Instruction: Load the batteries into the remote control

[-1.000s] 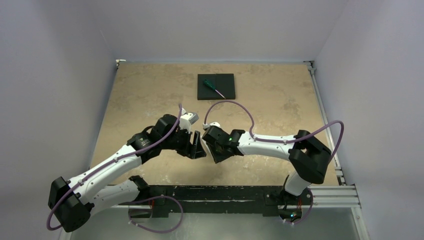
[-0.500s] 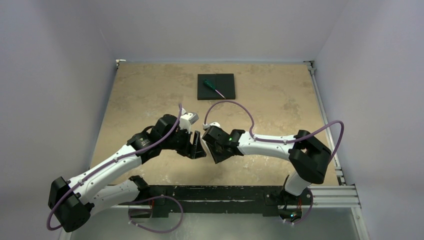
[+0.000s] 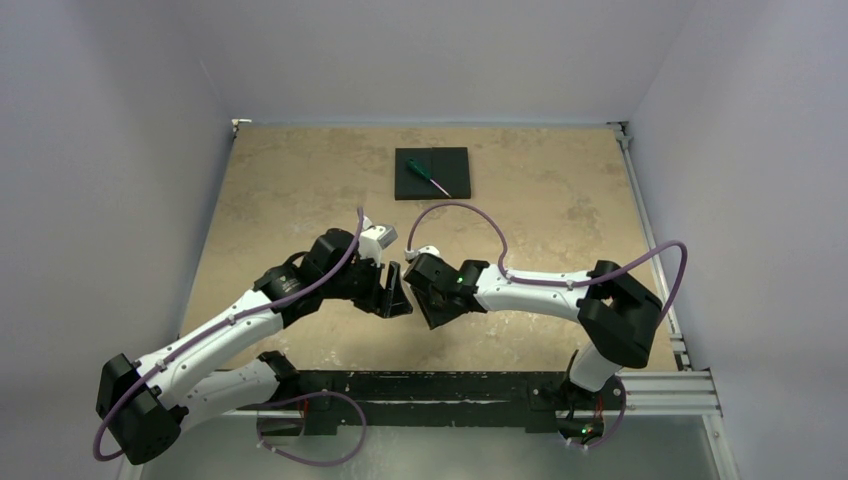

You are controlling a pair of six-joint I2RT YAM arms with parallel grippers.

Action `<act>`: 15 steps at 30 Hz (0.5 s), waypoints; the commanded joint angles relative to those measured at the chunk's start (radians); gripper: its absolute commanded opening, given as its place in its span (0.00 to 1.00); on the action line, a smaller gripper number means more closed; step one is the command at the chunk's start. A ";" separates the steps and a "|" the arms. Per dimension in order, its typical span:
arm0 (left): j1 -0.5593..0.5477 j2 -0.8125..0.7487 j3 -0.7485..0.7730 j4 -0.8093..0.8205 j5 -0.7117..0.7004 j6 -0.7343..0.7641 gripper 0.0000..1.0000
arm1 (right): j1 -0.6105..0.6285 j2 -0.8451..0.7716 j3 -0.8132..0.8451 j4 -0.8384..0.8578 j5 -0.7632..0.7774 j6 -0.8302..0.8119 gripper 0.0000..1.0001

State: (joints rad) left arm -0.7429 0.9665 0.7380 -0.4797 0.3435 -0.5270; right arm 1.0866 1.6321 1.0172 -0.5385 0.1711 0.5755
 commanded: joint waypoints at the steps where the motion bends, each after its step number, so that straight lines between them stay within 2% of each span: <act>1: -0.006 -0.013 0.000 0.024 0.001 0.018 0.64 | 0.006 0.008 0.042 -0.012 0.038 -0.007 0.40; 15: -0.007 -0.013 -0.002 0.026 0.000 0.018 0.64 | 0.007 -0.002 0.061 -0.016 0.066 0.004 0.41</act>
State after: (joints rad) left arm -0.7429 0.9665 0.7380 -0.4797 0.3435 -0.5270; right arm 1.0866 1.6440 1.0348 -0.5537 0.1970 0.5758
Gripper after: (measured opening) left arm 0.640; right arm 0.409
